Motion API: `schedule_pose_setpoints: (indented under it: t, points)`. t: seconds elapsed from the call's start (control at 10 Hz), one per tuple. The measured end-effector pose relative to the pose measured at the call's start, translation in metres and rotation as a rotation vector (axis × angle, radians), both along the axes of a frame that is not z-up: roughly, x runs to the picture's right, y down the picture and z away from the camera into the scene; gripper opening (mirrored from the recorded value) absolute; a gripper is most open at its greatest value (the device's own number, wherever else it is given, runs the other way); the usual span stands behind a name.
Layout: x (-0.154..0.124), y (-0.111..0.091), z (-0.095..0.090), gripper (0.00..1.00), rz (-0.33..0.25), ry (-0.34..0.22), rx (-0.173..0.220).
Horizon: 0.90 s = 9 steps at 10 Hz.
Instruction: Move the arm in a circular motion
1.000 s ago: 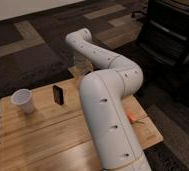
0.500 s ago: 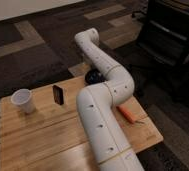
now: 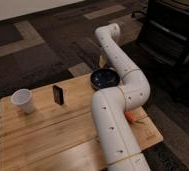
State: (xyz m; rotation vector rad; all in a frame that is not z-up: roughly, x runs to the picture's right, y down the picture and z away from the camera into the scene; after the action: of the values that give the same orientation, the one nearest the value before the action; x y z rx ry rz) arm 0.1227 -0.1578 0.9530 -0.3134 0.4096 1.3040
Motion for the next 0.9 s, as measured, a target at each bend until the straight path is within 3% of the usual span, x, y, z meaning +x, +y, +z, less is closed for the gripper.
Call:
schedule_pose_setpoints:
  t: [0.4,0.7,0.8,0.9]
  points:
    - [0.052,0.017,-0.039,0.65,0.173,0.143,-0.077]
    - [0.035,0.024,-0.067,0.65,0.283,0.152,-0.095]
    - [0.026,0.031,-0.078,0.65,0.299,0.153,-0.096]
    - [0.012,0.052,-0.098,0.65,0.308,0.155,-0.099]
